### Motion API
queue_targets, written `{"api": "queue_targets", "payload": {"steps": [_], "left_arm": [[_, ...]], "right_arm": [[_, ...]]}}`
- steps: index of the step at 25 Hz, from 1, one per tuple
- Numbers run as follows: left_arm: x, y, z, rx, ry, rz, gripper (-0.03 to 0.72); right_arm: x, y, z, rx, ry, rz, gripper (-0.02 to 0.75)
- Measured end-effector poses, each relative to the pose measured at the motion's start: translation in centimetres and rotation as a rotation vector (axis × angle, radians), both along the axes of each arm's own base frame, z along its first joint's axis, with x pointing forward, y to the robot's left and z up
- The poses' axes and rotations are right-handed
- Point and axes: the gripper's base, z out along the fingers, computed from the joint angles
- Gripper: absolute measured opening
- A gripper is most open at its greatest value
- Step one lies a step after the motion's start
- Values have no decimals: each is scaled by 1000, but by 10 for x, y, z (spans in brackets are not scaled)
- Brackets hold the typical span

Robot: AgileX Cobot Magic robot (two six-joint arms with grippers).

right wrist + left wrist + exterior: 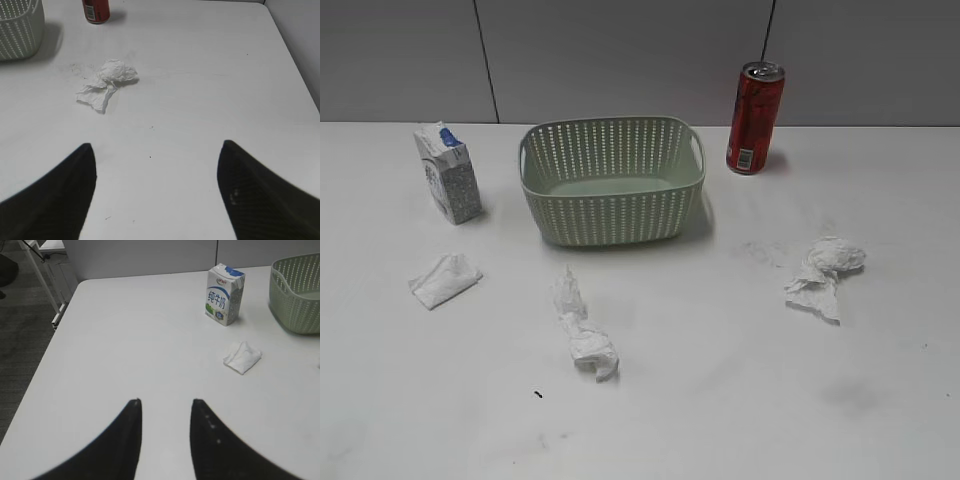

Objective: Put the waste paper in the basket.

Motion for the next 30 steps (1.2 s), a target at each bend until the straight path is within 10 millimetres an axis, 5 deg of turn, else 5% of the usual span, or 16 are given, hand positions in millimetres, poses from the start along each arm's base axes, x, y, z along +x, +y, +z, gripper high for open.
{"api": "queue_targets", "payload": {"steps": [10,17,20,25,30], "left_arm": [[0,0,0,0,0,0,238],[0,0,0,0,0,0,250],[0,-1,0,-6,0,-4,340],[0,-1,0,-8,0,-6,625],[0,-1,0,-9,0,-6,668]], "right_arm": [[0,0,1,-15,-10,6,571],[10,0,23,-34,-175,10,571],[26,0,27,-32,-162,9,571],[61,1,24,-32,-47,12,571],[98,2,20,-33,96,18,571]]}}
